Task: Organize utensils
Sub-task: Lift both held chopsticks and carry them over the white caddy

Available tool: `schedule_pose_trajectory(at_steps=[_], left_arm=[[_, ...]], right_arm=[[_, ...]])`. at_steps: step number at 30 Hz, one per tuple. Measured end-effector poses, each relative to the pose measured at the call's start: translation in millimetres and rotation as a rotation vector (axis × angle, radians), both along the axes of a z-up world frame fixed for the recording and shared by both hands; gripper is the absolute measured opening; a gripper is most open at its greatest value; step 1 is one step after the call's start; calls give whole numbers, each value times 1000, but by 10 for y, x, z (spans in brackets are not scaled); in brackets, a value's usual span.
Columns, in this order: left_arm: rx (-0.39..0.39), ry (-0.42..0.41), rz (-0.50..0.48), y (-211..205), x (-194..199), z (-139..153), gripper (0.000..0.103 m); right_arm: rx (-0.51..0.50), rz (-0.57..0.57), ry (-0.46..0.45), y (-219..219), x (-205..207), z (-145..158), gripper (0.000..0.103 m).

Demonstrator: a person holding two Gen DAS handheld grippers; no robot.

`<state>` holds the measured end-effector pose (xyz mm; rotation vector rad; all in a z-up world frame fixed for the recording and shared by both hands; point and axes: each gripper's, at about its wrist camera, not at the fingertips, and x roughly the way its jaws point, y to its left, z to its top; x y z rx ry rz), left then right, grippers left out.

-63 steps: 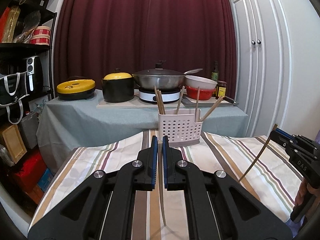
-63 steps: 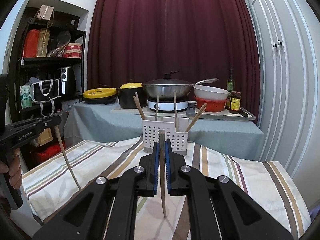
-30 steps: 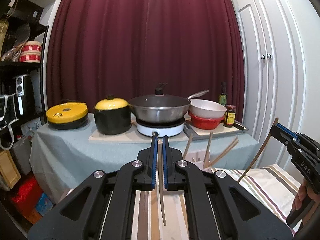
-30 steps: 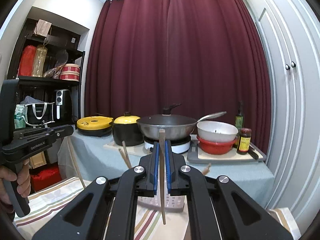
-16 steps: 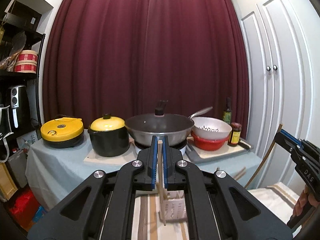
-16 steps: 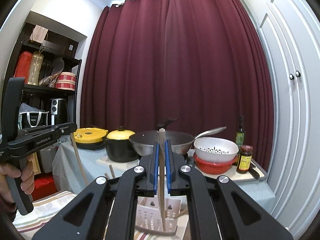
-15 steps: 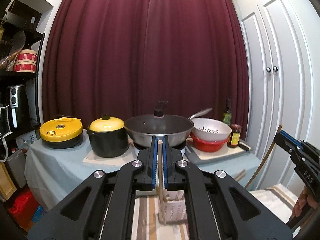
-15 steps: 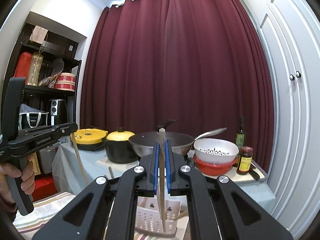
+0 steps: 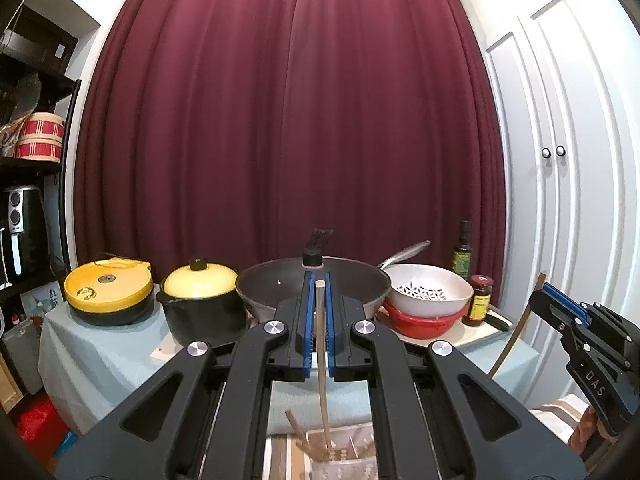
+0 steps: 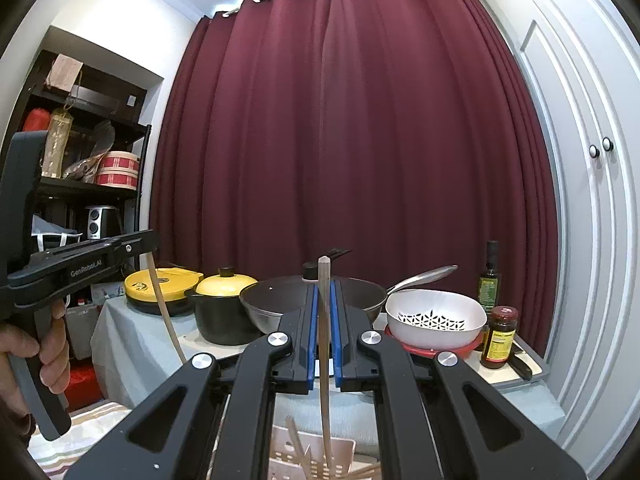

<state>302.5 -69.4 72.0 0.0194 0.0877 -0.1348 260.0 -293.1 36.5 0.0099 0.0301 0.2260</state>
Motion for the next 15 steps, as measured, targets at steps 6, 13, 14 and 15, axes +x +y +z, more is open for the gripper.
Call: schedule_pose_trajectory(at_steps=[6,13,14,15], left_arm=[[-7,29,1,-28,222,-212,5],[-17,75,-11,-40,446,-573,5],[-19,84,-10,-39,482,-626,5],[-20,90,-11,-38,505,-662,5]], right_arm=[[14,7,30,5,231,-184,7],[14,7,87,68,465,-509,7],[14,7,95,67,495,-546,7],[14,5,101,72,513,-576,7]])
